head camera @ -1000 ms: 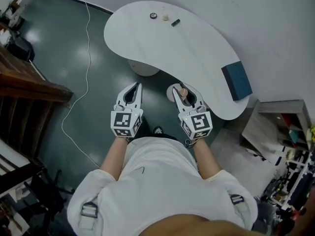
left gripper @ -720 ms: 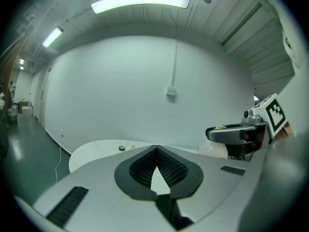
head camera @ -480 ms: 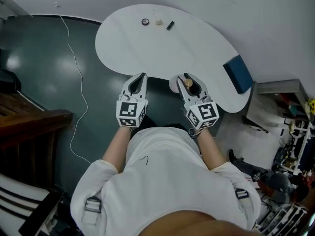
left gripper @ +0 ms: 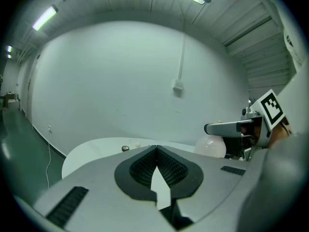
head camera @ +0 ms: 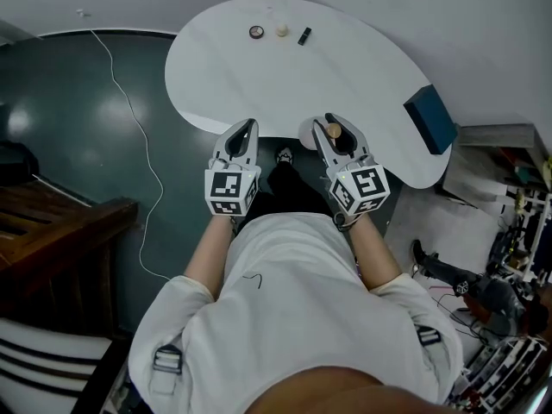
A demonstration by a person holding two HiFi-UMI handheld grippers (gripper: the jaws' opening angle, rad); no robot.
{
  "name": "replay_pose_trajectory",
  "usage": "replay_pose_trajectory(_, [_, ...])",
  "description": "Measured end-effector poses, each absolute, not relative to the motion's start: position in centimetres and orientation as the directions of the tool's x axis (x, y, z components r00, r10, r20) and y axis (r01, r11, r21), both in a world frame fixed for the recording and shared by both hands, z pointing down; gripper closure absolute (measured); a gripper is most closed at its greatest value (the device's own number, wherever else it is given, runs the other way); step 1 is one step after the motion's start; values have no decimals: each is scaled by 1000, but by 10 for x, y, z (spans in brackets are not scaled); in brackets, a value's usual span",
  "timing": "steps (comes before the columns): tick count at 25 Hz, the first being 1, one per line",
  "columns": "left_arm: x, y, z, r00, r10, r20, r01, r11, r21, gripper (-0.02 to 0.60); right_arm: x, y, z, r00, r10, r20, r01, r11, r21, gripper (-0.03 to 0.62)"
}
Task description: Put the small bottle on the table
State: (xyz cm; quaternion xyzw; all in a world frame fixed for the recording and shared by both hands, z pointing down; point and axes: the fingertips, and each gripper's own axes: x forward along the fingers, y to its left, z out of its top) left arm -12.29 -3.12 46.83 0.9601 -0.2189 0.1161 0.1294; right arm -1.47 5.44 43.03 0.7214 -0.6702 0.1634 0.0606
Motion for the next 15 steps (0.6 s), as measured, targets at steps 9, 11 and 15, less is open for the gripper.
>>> replay_pose_trajectory(9, [-59,-87,477,868,-387,311,-456,-870,190,569,45,-5,449,15,-946,325,-982,-75,-173,480])
replay_pose_trajectory(11, [-42,-102,480,863,-387,325,-461,-867,192,569,63,-21,451,3,-945,328,-982,-64,-175,480])
replay_pose_trajectory(15, [-5,-128,488,852,-386,354,-466,-867,177,569,104,-49,456,-13,-944,330,-980,-54,-193,480])
